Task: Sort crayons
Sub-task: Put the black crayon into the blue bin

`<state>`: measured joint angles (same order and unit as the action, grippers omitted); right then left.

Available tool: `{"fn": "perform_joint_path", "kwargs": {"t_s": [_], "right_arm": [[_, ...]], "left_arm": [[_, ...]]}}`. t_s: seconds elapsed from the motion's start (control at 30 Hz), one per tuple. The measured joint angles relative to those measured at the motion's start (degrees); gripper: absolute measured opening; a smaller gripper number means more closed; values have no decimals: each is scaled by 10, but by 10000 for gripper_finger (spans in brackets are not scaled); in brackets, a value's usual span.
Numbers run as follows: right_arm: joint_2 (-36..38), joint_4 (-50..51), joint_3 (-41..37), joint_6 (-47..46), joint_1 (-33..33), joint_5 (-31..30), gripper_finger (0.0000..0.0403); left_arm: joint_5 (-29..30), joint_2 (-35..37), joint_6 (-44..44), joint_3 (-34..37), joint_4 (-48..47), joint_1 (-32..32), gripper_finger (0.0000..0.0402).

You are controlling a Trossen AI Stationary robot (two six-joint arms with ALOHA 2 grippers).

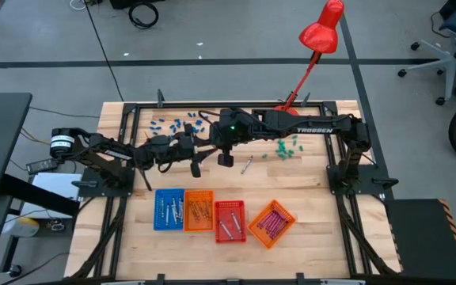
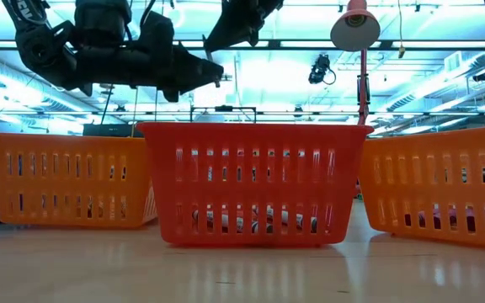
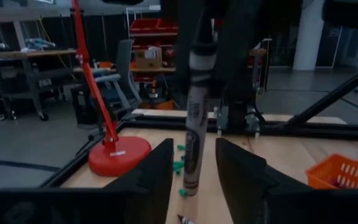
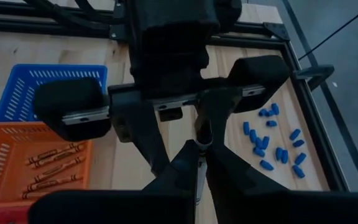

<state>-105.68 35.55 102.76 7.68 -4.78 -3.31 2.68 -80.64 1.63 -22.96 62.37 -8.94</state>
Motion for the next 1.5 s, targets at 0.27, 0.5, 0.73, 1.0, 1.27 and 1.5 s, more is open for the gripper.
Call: {"fn": "perform_joint_path", "kwargs": {"t_s": [0.27,0.5,0.73,1.0,1.27,1.5], "right_arm": [[0,3,0,-14,0,4,33],[-1,22,0,-36,0,6,65],[-2,58,0,-50,-1,6,130],[4,131,0,-73,20,-44,144],[8,71,-94,-77,56,-91,144],[19,-36,-209,-70,58,-95,144]], "left_arm": [[-4,0,10,0,8,2,50],[-4,0,11,0,5,2,34],[-4,0,-4,0,4,2,43],[-4,45,31,0,-106,-2,46],[-4,186,-24,0,-341,-9,48],[-9,276,-215,0,-531,0,50]]}}
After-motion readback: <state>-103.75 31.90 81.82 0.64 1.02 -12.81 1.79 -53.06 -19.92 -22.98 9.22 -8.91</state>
